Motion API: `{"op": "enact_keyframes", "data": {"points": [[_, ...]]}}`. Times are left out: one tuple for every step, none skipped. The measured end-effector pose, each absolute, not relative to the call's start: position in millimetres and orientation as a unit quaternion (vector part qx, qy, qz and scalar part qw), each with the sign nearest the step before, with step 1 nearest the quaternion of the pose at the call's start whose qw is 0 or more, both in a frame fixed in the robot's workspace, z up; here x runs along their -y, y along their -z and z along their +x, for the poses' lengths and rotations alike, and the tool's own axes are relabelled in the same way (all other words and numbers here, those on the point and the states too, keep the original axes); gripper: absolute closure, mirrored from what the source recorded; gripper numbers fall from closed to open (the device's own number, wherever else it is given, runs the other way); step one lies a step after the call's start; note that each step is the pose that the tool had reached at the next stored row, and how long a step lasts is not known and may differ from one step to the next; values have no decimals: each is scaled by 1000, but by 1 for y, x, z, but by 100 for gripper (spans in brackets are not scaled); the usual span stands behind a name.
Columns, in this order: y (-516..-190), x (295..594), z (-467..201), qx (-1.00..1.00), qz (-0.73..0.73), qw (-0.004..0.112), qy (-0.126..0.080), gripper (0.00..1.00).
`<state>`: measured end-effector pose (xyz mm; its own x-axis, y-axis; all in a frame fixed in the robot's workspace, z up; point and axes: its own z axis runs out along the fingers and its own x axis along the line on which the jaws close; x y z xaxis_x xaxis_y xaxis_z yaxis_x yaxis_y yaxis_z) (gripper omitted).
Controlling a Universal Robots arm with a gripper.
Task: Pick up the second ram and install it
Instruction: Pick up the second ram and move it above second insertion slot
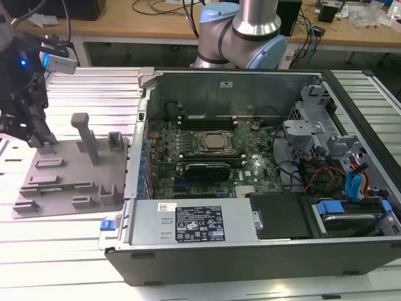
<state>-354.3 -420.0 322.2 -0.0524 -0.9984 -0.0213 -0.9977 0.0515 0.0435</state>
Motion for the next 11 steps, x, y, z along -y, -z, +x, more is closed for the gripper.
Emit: {"op": "enact_keyframes", "data": {"points": [[-321, 420, -354, 725, 688, 7, 23, 66], [-320, 420, -354, 725, 688, 7, 23, 66], [-319, 420, -354, 725, 688, 7, 23, 66], [-318, 420, -354, 725, 688, 7, 23, 66], [-318, 420, -354, 725, 688, 7, 23, 66], [-317, 420, -354, 725, 688, 7, 23, 66], [-316, 420, -354, 725, 688, 7, 23, 66], [-315, 420, -354, 725, 688, 7, 23, 66], [-314, 420, -354, 725, 688, 7, 23, 66], [-313, 420, -354, 725, 688, 7, 23, 66], [-311, 420, -354, 725, 688, 7, 23, 66]]}}
